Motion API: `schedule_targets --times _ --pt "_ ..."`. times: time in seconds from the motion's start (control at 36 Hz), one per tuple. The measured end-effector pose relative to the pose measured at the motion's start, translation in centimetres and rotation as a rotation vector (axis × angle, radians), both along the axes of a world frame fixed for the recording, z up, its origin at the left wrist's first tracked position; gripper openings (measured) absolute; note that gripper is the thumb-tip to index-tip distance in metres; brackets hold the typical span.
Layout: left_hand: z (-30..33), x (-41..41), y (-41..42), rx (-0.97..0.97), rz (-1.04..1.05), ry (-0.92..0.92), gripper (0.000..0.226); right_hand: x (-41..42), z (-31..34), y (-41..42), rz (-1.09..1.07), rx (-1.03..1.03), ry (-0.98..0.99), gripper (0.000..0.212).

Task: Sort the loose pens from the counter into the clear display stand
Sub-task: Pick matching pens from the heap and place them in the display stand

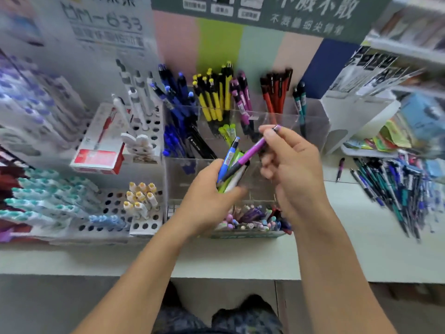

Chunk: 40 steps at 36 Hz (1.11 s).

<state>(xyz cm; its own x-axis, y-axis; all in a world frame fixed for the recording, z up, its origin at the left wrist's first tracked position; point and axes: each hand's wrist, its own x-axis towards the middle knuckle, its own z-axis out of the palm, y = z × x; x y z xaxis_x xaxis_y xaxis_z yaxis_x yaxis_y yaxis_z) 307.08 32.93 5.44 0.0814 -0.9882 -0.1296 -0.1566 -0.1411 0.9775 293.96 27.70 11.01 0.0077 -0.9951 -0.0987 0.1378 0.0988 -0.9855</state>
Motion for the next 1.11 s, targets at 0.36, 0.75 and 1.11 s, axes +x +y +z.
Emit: schedule_targets --times 0.36,0.75,1.11 --pt "0.8 1.4 0.5 0.254 -0.075 0.846 0.016 0.4 2.4 -8.2 -0.102 -0.786 0.901 0.018" --pt "-0.4 1.7 1.0 0.069 0.049 0.457 0.016 2.5 2.8 -8.4 -0.096 -0.529 1.143 0.029" --pt "0.2 2.2 0.7 0.195 -0.199 0.450 0.015 0.3 -0.7 -1.6 0.324 -0.003 0.248 0.028"
